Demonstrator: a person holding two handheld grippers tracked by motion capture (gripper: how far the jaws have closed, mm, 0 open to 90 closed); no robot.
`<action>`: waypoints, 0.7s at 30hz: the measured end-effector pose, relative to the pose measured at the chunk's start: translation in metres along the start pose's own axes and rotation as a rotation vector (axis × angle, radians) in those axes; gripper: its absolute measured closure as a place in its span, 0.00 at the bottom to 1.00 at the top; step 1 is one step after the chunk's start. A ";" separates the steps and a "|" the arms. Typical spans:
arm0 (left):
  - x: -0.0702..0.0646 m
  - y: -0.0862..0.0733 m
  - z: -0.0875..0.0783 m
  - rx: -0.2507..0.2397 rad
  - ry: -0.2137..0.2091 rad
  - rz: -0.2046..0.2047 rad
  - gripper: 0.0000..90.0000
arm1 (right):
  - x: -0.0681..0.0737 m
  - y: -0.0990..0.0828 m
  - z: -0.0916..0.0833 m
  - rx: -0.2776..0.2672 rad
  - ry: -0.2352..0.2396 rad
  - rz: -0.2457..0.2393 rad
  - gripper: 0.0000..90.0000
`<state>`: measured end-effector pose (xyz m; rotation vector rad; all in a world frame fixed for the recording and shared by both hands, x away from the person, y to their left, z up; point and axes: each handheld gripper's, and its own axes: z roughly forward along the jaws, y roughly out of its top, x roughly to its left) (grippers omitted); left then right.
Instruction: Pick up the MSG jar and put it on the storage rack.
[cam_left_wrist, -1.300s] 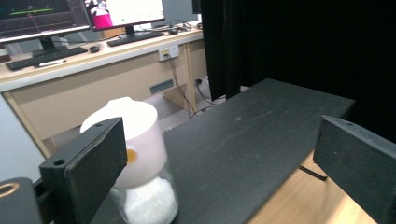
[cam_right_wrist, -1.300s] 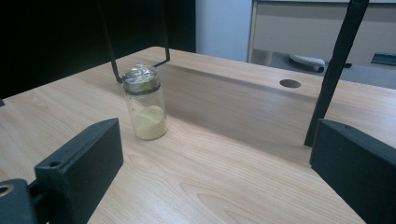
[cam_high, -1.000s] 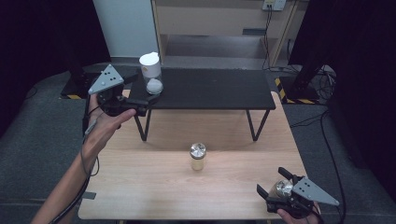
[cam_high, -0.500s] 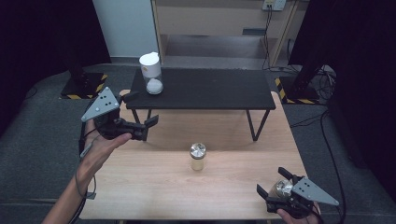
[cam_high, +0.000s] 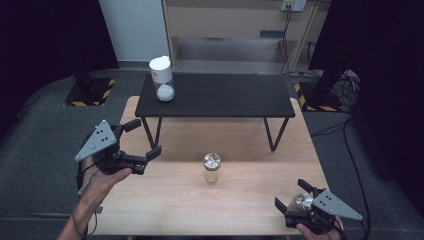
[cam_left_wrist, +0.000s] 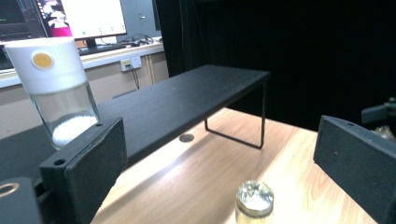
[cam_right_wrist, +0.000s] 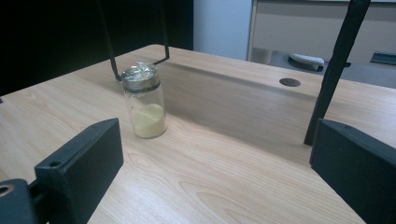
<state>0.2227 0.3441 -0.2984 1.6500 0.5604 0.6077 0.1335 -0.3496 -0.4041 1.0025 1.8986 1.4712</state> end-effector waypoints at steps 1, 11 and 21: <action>-0.001 -0.002 -0.001 0.005 0.002 0.004 0.02 | 0.000 0.000 0.000 0.000 0.000 -0.001 0.04; -0.010 -0.026 -0.012 0.024 0.016 -0.022 0.02 | 0.001 0.000 0.000 -0.003 -0.006 -0.003 0.04; -0.017 -0.052 -0.026 0.032 0.052 -0.046 0.02 | 0.000 -0.001 -0.001 -0.008 -0.008 0.004 0.04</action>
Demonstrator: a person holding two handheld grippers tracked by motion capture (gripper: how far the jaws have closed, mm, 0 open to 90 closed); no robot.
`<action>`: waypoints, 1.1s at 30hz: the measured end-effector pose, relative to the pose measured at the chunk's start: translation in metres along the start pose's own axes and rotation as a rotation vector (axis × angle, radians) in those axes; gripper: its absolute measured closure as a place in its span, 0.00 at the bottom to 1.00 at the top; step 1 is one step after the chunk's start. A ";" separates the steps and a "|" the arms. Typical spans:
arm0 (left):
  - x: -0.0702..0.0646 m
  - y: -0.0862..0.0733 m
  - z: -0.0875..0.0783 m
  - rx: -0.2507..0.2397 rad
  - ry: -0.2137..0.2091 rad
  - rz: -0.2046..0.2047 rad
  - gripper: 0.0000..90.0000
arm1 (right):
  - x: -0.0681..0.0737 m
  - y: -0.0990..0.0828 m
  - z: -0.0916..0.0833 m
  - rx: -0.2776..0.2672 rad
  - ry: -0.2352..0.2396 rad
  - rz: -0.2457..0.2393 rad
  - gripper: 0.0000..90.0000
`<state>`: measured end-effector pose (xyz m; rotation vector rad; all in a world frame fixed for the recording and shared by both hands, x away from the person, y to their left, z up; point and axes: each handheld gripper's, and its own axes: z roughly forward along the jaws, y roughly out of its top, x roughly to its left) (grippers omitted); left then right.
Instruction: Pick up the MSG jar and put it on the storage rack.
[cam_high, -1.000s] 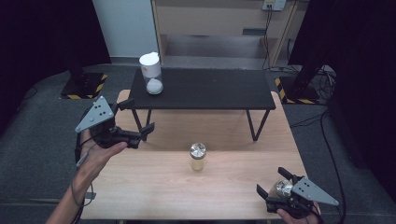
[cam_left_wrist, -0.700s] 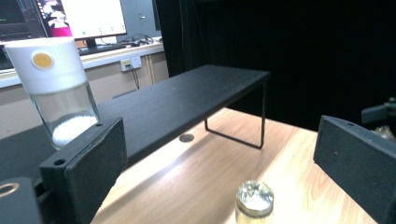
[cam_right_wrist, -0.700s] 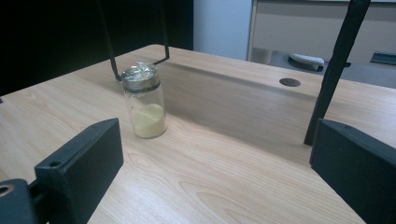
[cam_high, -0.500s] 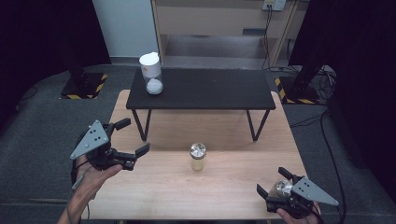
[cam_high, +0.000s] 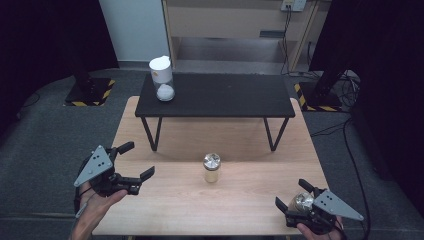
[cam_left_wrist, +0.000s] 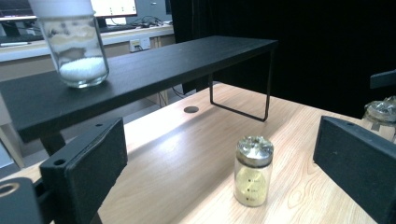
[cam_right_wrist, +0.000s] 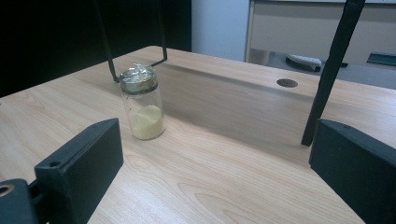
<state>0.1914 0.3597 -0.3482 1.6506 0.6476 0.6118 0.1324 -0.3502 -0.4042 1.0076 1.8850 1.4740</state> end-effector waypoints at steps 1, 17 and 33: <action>0.000 -0.003 -0.002 0.003 0.003 -0.001 0.02 | 0.000 0.000 0.000 0.000 0.000 0.000 0.04; -0.005 -0.042 -0.014 0.018 0.043 -0.064 0.02 | -0.001 -0.001 0.000 -0.005 0.010 0.004 0.02; 0.002 -0.071 -0.023 0.020 0.058 -0.098 0.02 | -0.003 -0.002 0.001 -0.012 0.012 0.021 0.02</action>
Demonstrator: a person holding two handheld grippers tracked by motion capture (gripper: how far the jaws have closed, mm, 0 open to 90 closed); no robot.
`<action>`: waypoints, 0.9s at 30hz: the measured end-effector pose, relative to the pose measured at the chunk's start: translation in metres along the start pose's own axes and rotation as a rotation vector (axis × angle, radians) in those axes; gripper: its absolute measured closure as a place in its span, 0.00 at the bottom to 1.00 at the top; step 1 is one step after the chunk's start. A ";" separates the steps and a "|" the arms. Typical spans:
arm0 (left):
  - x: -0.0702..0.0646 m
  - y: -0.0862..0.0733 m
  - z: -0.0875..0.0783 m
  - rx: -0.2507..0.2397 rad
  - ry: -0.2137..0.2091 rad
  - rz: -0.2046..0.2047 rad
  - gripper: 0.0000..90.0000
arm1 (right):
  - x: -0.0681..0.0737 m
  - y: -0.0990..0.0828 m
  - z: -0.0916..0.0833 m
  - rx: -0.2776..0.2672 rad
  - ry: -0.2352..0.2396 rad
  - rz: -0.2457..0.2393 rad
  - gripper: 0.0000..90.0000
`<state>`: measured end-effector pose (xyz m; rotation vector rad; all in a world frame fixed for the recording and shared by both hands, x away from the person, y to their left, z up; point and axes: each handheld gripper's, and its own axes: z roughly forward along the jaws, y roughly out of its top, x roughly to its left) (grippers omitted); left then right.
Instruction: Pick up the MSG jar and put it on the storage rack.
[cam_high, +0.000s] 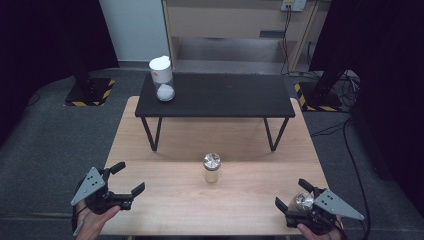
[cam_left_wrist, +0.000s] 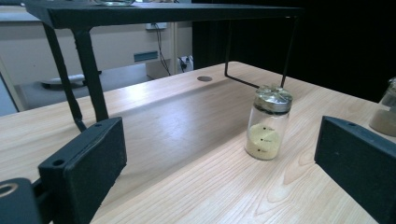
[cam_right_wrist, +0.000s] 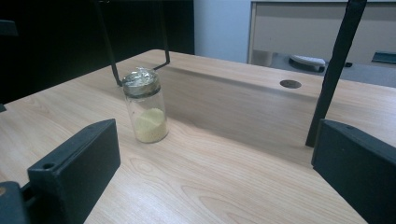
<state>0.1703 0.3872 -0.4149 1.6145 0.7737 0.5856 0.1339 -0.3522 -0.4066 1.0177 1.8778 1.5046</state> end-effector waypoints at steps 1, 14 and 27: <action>0.001 -0.002 0.000 -0.002 -0.001 -0.003 0.02 | 0.000 0.000 0.000 -0.001 0.000 0.001 0.02; 0.006 -0.013 -0.006 -0.006 0.009 -0.001 0.02 | -0.001 0.000 0.001 0.000 -0.001 0.006 0.02; 0.006 -0.016 -0.009 -0.013 0.041 -0.001 0.00 | -0.002 -0.001 0.000 -0.007 0.001 0.013 0.02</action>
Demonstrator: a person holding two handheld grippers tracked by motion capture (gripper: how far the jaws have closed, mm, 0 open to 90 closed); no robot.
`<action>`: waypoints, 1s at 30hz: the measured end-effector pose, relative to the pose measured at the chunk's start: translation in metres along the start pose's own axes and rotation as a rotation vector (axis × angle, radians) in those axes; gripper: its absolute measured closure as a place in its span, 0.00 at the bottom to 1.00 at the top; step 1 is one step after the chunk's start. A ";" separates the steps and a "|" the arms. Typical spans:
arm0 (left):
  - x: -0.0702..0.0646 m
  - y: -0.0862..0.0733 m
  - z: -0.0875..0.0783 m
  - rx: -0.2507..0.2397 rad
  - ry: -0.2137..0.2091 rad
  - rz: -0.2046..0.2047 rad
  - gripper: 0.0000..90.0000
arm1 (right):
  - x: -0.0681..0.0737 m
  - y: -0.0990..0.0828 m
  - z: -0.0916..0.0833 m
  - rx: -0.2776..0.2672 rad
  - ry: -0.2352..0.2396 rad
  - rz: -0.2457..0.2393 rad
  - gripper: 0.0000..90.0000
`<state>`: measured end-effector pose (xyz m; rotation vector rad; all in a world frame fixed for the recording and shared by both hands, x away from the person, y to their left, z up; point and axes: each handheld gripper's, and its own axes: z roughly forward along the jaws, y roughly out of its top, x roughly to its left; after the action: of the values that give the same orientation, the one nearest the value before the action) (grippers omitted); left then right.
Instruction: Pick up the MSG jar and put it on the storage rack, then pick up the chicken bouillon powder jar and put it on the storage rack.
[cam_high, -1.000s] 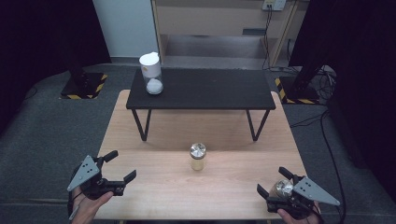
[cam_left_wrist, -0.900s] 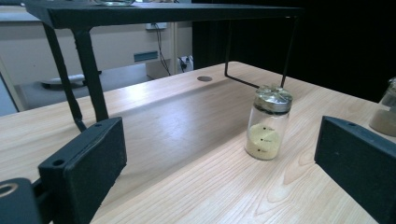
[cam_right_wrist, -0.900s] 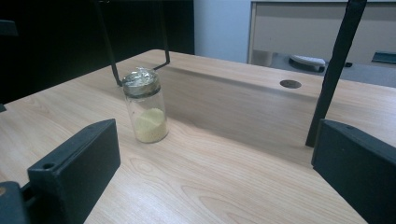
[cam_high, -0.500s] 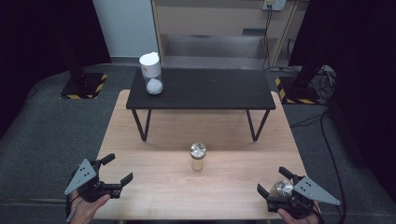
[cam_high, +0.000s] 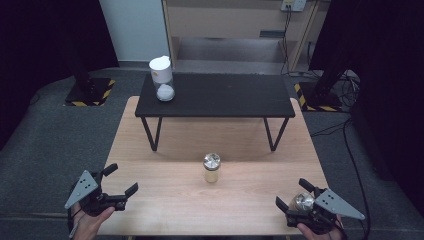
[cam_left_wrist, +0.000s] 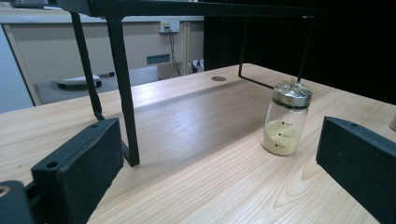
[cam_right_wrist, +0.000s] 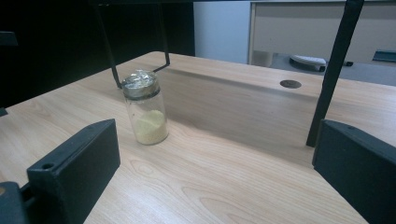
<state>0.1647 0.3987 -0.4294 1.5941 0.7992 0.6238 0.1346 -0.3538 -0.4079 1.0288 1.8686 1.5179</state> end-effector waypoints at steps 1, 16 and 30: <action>-0.001 0.000 0.000 0.003 0.000 0.005 0.00 | 0.000 0.000 0.000 0.000 0.000 0.000 0.02; 0.001 0.001 0.002 0.014 -0.023 0.006 0.00 | 0.001 0.002 -0.001 0.000 0.004 -0.008 0.02; 0.000 0.003 0.004 0.035 -0.028 0.005 0.00 | 0.000 0.015 0.003 0.008 0.028 0.005 0.03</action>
<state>0.1688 0.3961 -0.4271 1.6340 0.7893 0.5929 0.1406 -0.3509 -0.3945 1.0210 1.8941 1.5363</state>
